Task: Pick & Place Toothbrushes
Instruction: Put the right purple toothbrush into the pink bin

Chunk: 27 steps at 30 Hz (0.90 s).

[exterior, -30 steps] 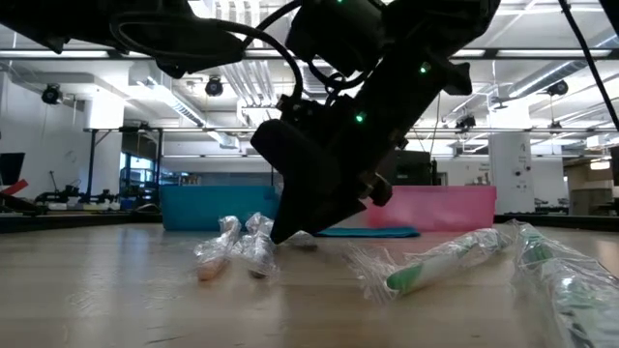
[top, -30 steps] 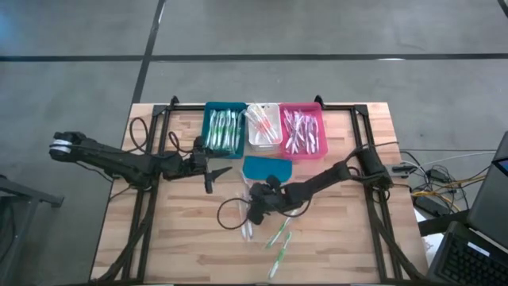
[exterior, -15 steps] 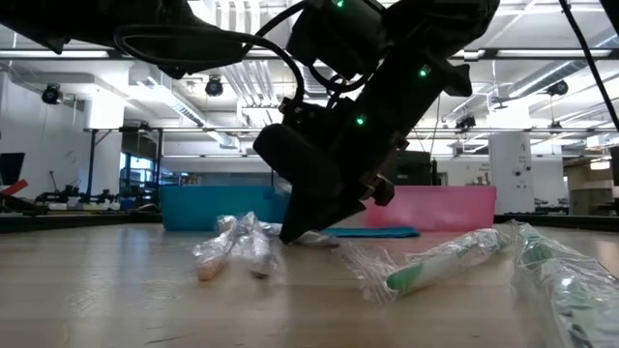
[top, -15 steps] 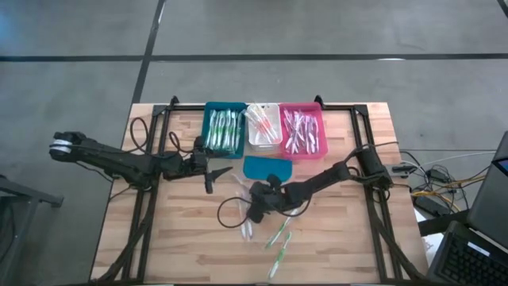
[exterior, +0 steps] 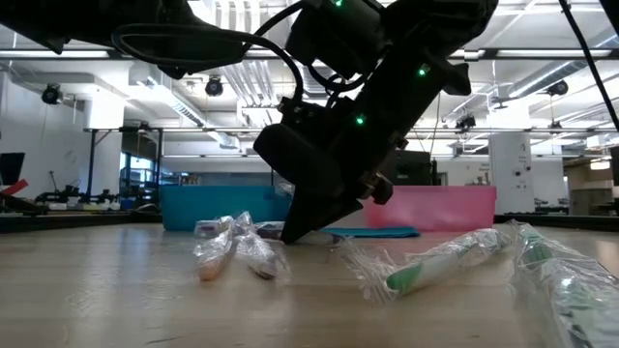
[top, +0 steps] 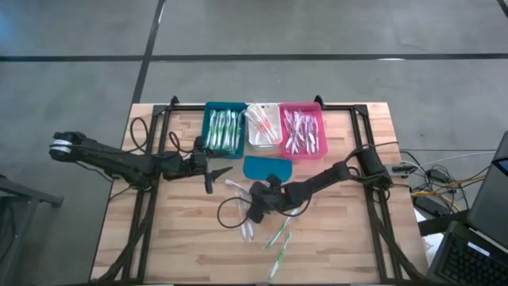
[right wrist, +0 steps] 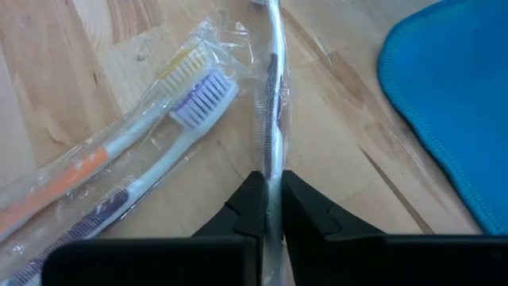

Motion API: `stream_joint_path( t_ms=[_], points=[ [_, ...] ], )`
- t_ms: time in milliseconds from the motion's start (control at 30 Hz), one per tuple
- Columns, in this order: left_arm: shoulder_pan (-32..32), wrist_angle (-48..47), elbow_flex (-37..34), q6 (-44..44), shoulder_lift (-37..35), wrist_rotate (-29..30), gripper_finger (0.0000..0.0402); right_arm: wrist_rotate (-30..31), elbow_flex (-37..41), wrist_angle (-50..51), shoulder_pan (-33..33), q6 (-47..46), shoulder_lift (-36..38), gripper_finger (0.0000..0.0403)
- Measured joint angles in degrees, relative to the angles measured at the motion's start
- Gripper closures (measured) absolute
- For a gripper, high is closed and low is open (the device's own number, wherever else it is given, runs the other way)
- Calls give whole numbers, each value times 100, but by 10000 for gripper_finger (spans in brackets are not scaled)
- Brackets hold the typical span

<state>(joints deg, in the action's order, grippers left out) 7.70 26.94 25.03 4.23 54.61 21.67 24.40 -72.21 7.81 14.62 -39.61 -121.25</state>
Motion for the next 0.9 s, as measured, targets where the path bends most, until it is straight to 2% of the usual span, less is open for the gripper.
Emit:
stream_joint_path(
  t_ms=[267, 633, 900],
  points=[
    [0, -2, -1, -1, 0, 0, 182, 17, -110, 367, 19, 275, 173, 380],
    [0, -4, -1, -12, 0, 0, 182, 271, -117, 730, 130, 632, 844, 380],
    [0, -4, -1, -25, 0, 0, 181, 1124, -115, 1827, 168, 618, 1673, 380]
  ],
)
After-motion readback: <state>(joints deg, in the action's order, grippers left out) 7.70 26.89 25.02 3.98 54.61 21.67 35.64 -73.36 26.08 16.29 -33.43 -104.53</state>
